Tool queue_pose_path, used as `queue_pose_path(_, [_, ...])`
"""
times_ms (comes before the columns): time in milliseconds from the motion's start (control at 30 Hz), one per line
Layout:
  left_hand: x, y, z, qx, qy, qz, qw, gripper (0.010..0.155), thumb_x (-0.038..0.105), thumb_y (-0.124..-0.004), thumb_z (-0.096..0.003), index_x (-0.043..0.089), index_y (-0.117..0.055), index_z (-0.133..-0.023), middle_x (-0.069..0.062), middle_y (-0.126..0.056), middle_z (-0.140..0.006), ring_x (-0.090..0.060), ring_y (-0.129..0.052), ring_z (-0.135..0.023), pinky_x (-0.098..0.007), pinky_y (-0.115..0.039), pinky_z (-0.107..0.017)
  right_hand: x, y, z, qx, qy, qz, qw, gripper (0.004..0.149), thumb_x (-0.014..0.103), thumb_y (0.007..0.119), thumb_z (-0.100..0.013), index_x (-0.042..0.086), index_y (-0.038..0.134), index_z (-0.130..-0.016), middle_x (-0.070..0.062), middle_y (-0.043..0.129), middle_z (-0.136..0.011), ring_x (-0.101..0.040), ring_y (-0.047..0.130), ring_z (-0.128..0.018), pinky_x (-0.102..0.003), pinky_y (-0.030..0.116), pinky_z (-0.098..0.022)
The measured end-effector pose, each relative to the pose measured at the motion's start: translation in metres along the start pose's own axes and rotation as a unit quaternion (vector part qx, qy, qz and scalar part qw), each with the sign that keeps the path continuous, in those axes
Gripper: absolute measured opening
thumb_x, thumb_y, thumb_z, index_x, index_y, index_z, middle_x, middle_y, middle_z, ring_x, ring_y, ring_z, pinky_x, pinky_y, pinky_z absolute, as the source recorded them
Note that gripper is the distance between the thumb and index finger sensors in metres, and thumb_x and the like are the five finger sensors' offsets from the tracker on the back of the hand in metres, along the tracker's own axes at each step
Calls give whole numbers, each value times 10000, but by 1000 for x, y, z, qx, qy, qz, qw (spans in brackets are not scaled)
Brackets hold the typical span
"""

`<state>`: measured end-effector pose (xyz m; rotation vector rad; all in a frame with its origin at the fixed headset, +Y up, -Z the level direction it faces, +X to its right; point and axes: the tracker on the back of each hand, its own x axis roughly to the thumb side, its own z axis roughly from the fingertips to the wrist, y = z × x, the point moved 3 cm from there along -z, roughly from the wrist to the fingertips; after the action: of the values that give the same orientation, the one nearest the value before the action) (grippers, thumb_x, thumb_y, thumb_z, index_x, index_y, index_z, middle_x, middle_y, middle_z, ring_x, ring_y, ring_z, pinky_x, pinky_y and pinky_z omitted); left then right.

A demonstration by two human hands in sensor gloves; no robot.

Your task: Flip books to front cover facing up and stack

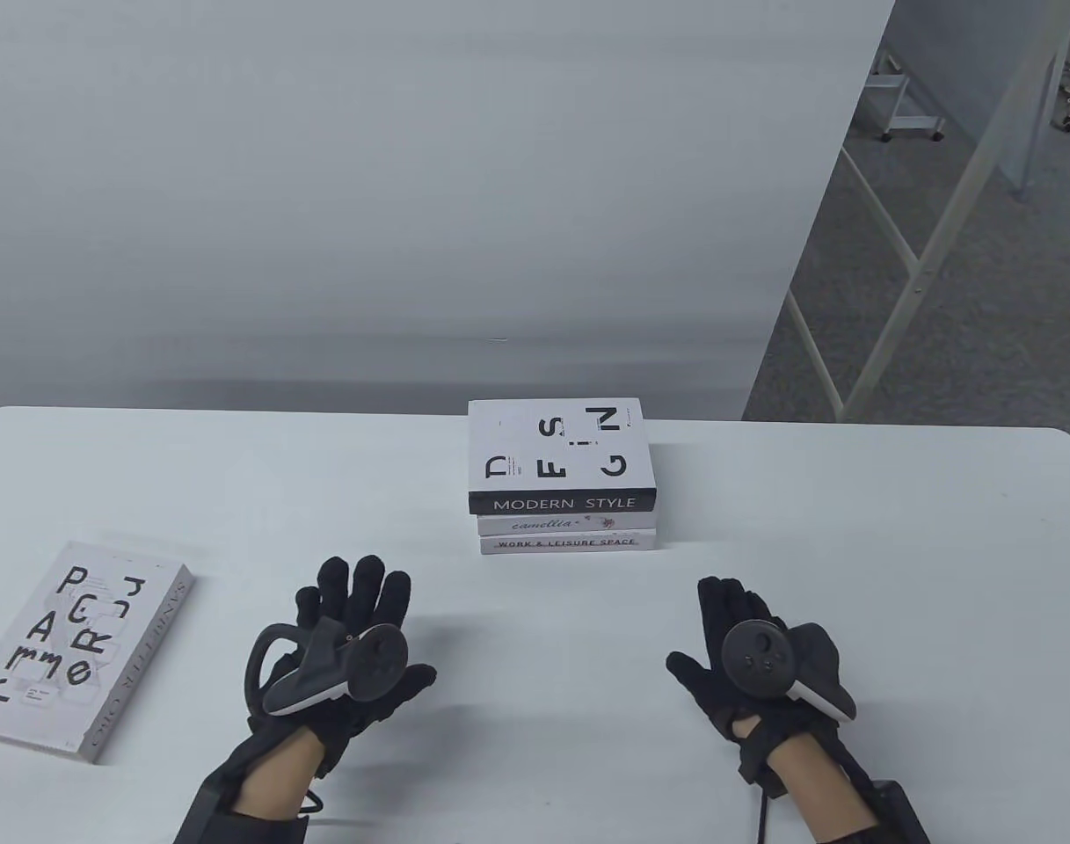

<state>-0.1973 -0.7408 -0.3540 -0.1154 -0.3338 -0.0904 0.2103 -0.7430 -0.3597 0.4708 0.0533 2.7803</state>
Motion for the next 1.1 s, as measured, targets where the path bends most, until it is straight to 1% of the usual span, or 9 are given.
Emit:
queue_pose_path(133, [-14,-10,-3,-16,31,-17,999,1017,744,-574,-445,71,-221,-1121,-313,-151,-1105,-677,-213,-963,-767,-363,-650,3,-10,0,-2,-1,11,1000,866,540,708,-505,37,246,-1037,-412,303,-1031,-714,407,-857,-812,411,-533])
queue_pose_path(233, [-35,-22,-4,-46,59,1,997,1016,749,-572,-442,71,-240,-1122,-312,-176,-1107,-665,-240,-972,-755,-380,-661,9,-16,1,-9,-5,30,999,870,545,708,-503,39,248,-1040,-410,306,-1037,-708,395,-868,-818,393,-537])
queue_pose_path(433, [-120,-31,8,-99,173,-23,980,1028,768,-551,-435,67,-245,-1121,-316,-199,-1110,-666,-249,-974,-753,-395,-662,15,-26,4,-22,-10,28,999,863,542,706,-504,30,268,-1043,-416,320,-1035,-708,392,-868,-818,387,-538])
queue_pose_path(533, [-165,-31,24,-128,234,-68,961,1037,791,-518,-428,76,-238,-1126,-312,-214,-1119,-670,-277,-980,-752,-416,-663,16,-30,4,-29,-10,21,999,853,540,703,-506,20,294,-1044,-421,336,-1029,-707,405,-864,-813,397,-538])
queue_pose_path(633, [-206,-37,43,-149,300,-62,940,1034,796,-511,-426,78,-258,-1126,-314,-245,-1119,-672,-331,-977,-739,-424,-668,17,-31,5,-30,-10,22,999,847,538,701,-507,14,308,-1044,-424,346,-1026,-707,411,-861,-812,400,-537])
queue_pose_path(800, [-267,-60,92,-156,436,2,886,950,718,-500,-465,52,-329,-1120,-320,-326,-1113,-677,-378,-962,-747,-351,-653,17,-30,5,-27,-7,28,999,839,538,698,-508,10,329,-1044,-426,355,-1024,-706,415,-860,-815,403,-531])
queue_pose_path(900, [-289,-74,112,-153,476,77,863,909,672,-509,-477,41,-347,-1110,-316,-344,-1106,-661,-413,-959,-728,-389,-660,17,-29,5,-23,-3,30,999,836,537,696,-509,9,331,-1044,-427,355,-1023,-705,414,-860,-817,401,-529])
queue_pose_path(1033, [-304,-77,117,-143,481,89,861,892,655,-503,-480,40,-339,-1105,-314,-358,-1098,-644,-461,-953,-702,-437,-668,15,-23,2,-14,1,32,999,834,536,694,-509,8,331,-1044,-429,355,-1021,-706,411,-859,-817,399,-528])
queue_pose_path(1100, [-308,-77,116,-147,481,76,861,819,590,-534,-494,64,-359,-1098,-291,-387,-1092,-615,-494,-954,-679,-459,-672,15,-21,2,-10,3,36,999,834,537,692,-510,8,332,-1044,-428,355,-1021,-704,413,-859,-816,400,-528])
